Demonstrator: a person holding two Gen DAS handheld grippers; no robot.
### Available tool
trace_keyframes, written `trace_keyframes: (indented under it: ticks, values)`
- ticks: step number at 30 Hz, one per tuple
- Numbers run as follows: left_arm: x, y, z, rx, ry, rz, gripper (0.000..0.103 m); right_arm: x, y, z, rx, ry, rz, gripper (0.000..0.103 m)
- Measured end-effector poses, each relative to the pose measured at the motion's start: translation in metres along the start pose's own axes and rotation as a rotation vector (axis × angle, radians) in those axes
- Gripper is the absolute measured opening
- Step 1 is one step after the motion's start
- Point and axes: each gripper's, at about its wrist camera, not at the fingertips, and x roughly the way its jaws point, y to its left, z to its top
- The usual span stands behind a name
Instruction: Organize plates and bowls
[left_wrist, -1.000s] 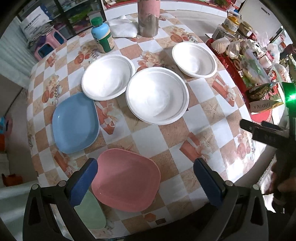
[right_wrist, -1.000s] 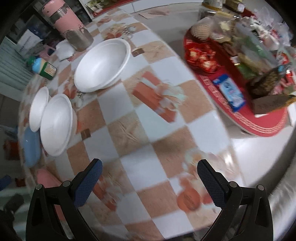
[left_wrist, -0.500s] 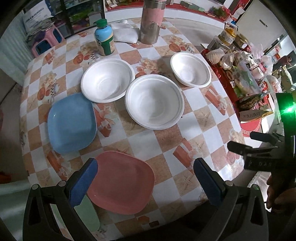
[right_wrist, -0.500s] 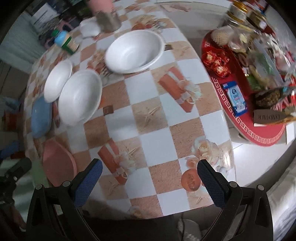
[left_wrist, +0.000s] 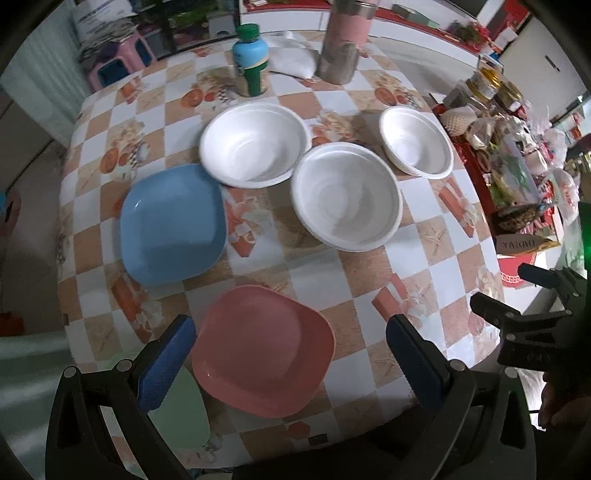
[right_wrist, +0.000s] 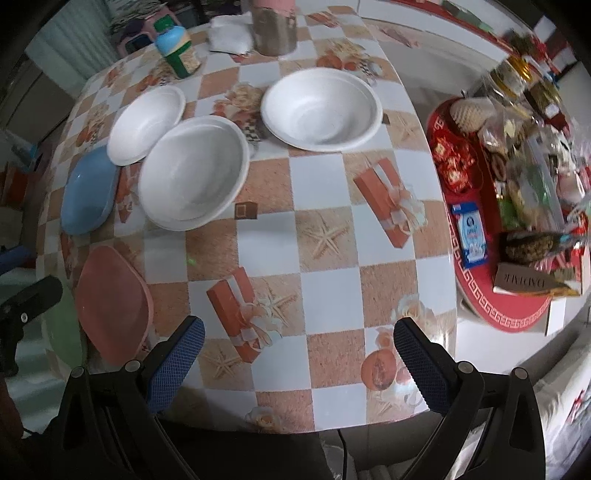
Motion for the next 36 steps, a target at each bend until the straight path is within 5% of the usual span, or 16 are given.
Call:
trace_keyframes:
  ticks: [19, 28, 36]
  values:
    - [-0.006, -0.001, 0.001, -0.013, -0.016, 0.154, 0.103, 0.003, 0.012, 0.01, -0.093, 0.016, 0.02, 0.103]
    - [-0.029, -0.003, 0.004, -0.02, -0.112, 0.207, 0.103, -0.037, 0.022, 0.045, -0.148, -0.115, 0.024, 0.103]
    - [-0.043, -0.002, 0.0, -0.074, -0.17, 0.171, 0.103, -0.087, 0.025, 0.049, -0.147, -0.405, 0.122, 0.103]
